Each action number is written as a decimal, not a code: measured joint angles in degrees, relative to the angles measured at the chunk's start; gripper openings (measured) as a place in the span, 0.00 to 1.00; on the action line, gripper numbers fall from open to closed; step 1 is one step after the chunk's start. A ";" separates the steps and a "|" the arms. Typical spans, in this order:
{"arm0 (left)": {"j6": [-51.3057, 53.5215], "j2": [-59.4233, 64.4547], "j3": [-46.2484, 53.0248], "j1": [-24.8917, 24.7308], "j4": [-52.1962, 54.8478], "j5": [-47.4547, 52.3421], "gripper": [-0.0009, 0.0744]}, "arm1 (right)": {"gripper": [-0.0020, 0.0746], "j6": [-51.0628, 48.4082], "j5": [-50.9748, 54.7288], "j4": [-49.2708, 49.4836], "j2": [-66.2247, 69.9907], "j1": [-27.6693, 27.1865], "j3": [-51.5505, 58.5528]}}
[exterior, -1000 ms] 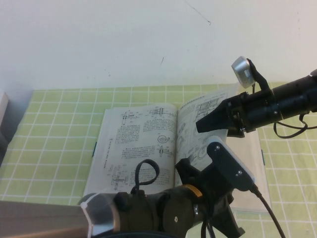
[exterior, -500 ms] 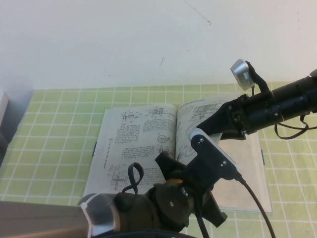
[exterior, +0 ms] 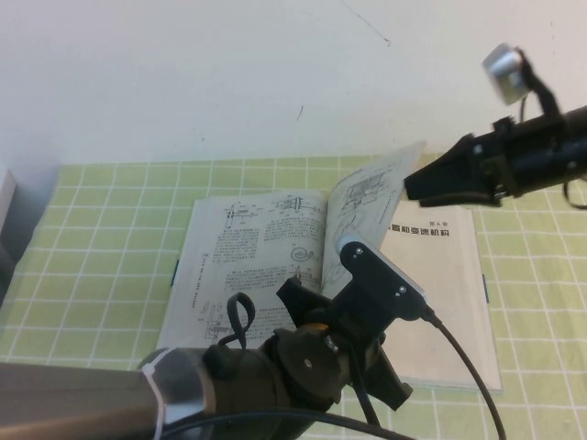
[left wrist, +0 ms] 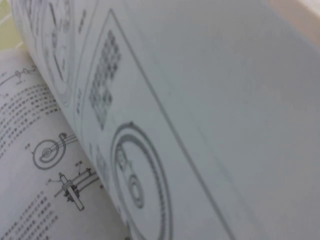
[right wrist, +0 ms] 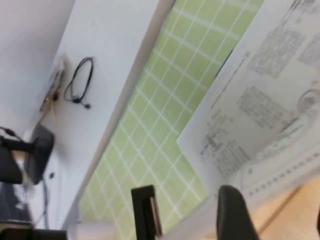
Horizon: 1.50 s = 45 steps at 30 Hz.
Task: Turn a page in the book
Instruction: Open the closed book
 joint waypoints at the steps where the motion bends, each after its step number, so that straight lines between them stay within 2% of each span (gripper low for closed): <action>1: -0.35 0.00 0.00 0.27 0.00 0.15 0.01 | 0.48 0.00 0.00 -0.85 -1.17 -0.71 0.00; 5: -2.20 0.00 0.00 1.56 0.00 0.51 0.01 | 0.47 0.29 -0.26 -8.33 -4.67 -1.98 0.00; 8: -3.57 0.00 0.00 2.73 -0.12 0.51 0.01 | 0.43 1.74 -2.68 -15.73 -5.26 -0.84 0.30; 11: -5.55 0.00 0.00 3.81 -0.27 0.51 0.01 | 0.34 2.27 -6.32 -20.91 -4.36 1.11 1.77; 16: -6.95 0.00 0.00 4.15 -0.65 0.77 0.01 | 0.10 2.38 -10.23 -22.49 1.18 4.75 3.15; 19: -7.07 0.00 0.00 4.26 -0.65 1.55 0.01 | 0.05 1.72 -11.72 -22.89 5.79 6.96 3.21; 23: -7.07 0.00 0.00 4.26 -0.99 1.53 0.01 | 0.03 1.33 -13.45 -23.68 10.29 9.17 3.21; 29: -7.07 0.00 0.00 4.26 -2.44 0.74 0.01 | 0.03 3.62 -13.82 -26.85 11.60 9.66 3.21; 32: -6.63 0.00 0.00 4.26 -6.18 0.23 0.01 | 0.03 5.63 -13.70 -29.01 11.60 9.78 2.76; 37: -0.04 0.00 0.00 4.47 -14.12 0.08 0.01 | 0.03 6.82 -13.23 -30.10 11.41 9.87 2.77; 42: 1.25 0.00 0.55 6.89 -15.20 1.30 0.01 | 0.03 7.00 -13.11 -30.84 11.28 9.87 2.74; 45: 0.26 0.13 1.30 10.26 -15.20 5.08 0.01 | 0.03 7.11 -13.09 -31.18 11.16 9.87 2.74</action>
